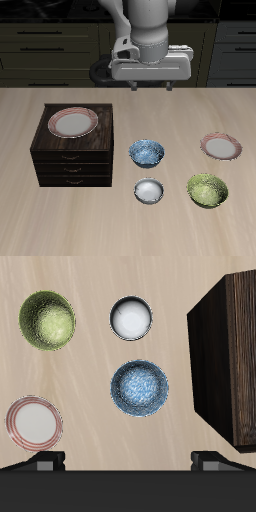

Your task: Place the blue bowl onto the plate that is on top of the cabinet

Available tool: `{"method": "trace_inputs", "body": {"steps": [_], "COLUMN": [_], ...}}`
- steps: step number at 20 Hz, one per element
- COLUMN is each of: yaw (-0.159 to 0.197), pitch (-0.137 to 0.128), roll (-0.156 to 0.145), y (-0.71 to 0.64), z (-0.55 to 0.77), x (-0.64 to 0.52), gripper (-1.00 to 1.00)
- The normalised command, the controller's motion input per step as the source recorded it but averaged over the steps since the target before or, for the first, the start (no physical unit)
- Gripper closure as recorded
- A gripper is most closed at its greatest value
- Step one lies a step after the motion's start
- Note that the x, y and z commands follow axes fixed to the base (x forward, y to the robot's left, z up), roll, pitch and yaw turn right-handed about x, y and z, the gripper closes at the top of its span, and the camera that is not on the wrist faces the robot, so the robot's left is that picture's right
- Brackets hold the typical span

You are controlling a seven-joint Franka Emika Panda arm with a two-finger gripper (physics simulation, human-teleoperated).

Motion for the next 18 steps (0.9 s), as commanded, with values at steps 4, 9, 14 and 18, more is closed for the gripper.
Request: {"method": "trace_inputs", "body": {"steps": [4,9,14,18], "yaw": [-0.012,-0.001,-0.003,-0.015], "pitch": [-0.028,-0.014,-0.026,0.015], "roll": [0.025,0.005,0.006,0.011], "y": [0.05,-0.03,0.04,0.06], "z": [0.01,-0.14,-0.19,-0.21], "x": [0.14,0.07,0.00,0.04], "gripper": [-1.00,-1.00,-1.00,-1.00]}}
